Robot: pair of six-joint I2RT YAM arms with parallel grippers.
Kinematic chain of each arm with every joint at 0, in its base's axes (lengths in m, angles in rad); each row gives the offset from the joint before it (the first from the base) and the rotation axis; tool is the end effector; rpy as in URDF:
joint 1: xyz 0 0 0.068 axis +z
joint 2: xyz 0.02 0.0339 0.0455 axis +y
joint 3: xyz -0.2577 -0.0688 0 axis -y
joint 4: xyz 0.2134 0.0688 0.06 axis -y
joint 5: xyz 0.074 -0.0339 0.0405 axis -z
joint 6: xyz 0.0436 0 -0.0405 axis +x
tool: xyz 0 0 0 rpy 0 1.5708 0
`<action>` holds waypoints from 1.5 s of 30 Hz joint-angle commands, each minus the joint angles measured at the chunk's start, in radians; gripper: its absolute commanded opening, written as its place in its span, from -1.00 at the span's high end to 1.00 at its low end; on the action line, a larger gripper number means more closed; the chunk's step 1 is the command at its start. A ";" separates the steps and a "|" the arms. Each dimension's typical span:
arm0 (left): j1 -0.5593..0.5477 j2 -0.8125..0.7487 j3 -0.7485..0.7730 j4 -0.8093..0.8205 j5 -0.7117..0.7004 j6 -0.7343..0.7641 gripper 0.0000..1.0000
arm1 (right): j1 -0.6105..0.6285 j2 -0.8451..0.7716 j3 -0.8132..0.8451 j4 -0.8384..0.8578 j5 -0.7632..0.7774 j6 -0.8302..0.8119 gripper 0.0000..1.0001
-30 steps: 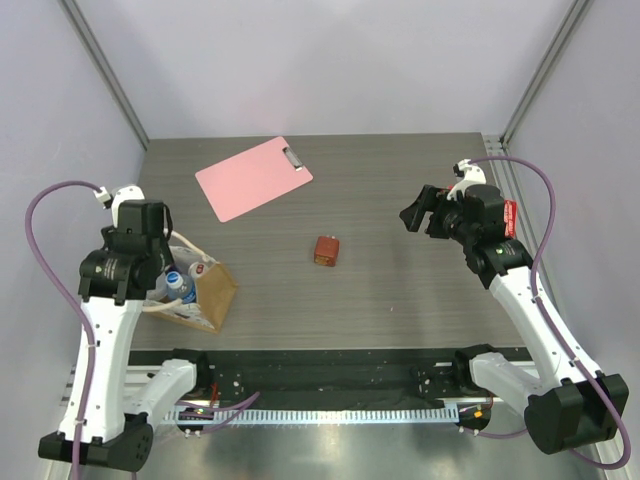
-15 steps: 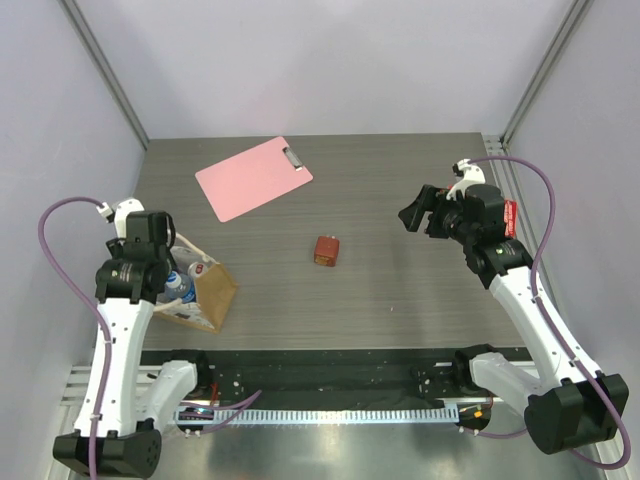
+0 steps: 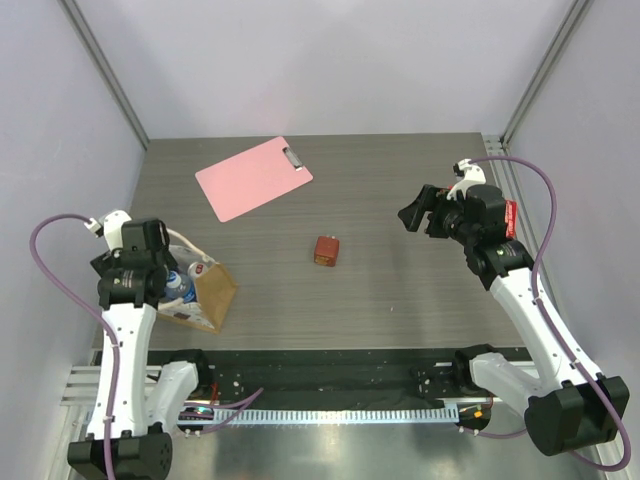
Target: Place the beverage into the canvas bag
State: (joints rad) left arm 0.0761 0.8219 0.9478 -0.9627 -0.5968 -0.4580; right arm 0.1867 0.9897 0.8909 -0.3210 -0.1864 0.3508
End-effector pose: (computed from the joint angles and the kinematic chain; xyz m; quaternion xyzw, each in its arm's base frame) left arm 0.1202 0.0337 0.3068 -0.3372 0.8327 0.2043 0.3888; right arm 0.1985 0.0457 0.3199 0.0180 0.8366 0.2192 0.5017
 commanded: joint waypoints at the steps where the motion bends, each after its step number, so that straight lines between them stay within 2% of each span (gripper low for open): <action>1: 0.016 -0.014 0.069 0.061 -0.055 -0.030 -0.78 | -0.003 -0.020 -0.003 0.037 -0.013 0.010 -0.71; 4: 0.014 -0.009 0.104 0.042 -0.057 -0.030 -0.98 | -0.004 -0.020 -0.004 0.037 -0.012 0.008 -0.70; 9: 0.014 -0.018 0.212 0.033 0.000 0.008 -1.00 | -0.003 -0.025 -0.003 0.037 -0.001 0.010 -0.70; 11: 0.013 -0.020 0.265 0.041 0.079 0.025 -0.99 | -0.003 -0.013 0.000 0.037 0.001 0.011 -0.74; 12: 0.013 -0.017 0.282 0.045 0.121 0.038 -0.99 | -0.003 -0.005 0.002 0.034 0.001 0.017 -0.86; 14: 0.014 0.000 0.328 0.059 0.279 0.059 -0.99 | -0.003 0.004 0.016 0.025 0.002 0.028 -0.99; 17: 0.014 0.020 0.344 0.114 0.464 0.041 -0.99 | -0.003 0.007 0.058 -0.003 0.037 0.083 -1.00; 19: 0.014 0.014 0.289 0.186 0.561 0.019 -1.00 | -0.003 0.003 0.095 -0.012 0.054 0.121 -1.00; 20: 0.013 0.013 0.270 0.267 0.672 0.007 -1.00 | -0.003 0.001 0.111 -0.029 0.050 0.134 -0.99; 24: -0.034 0.066 0.213 0.426 0.868 -0.079 -0.99 | -0.001 -0.026 0.174 -0.052 -0.013 0.183 -1.00; 25: -0.064 0.086 0.220 0.444 0.884 -0.085 -0.99 | -0.001 -0.029 0.180 -0.055 -0.025 0.186 -0.99; 27: -0.189 0.135 0.235 0.476 0.862 -0.076 -0.99 | 0.002 -0.031 0.225 -0.098 -0.019 0.172 -1.00; 28: -0.288 0.147 0.250 0.492 0.841 -0.065 -1.00 | -0.001 -0.031 0.246 -0.142 -0.009 0.165 -0.99; 30: -0.375 0.170 0.264 0.513 0.790 -0.050 -0.99 | -0.001 -0.033 0.298 -0.183 -0.002 0.142 -1.00; 32: -0.441 0.178 0.270 0.571 0.811 -0.063 -1.00 | -0.001 -0.046 0.325 -0.222 -0.016 0.140 -0.99; 37: -0.461 0.177 0.295 0.628 0.923 -0.087 -0.99 | -0.003 -0.108 0.367 -0.254 -0.074 0.134 -1.00; 45: -0.461 0.088 0.217 0.660 0.919 -0.088 -0.99 | -0.001 -0.184 0.350 -0.265 -0.093 0.131 -1.00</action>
State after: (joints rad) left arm -0.3840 0.9649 1.1900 -0.3801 0.2932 -0.5419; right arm 0.1867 0.8207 1.2194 -0.5690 -0.2512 0.4950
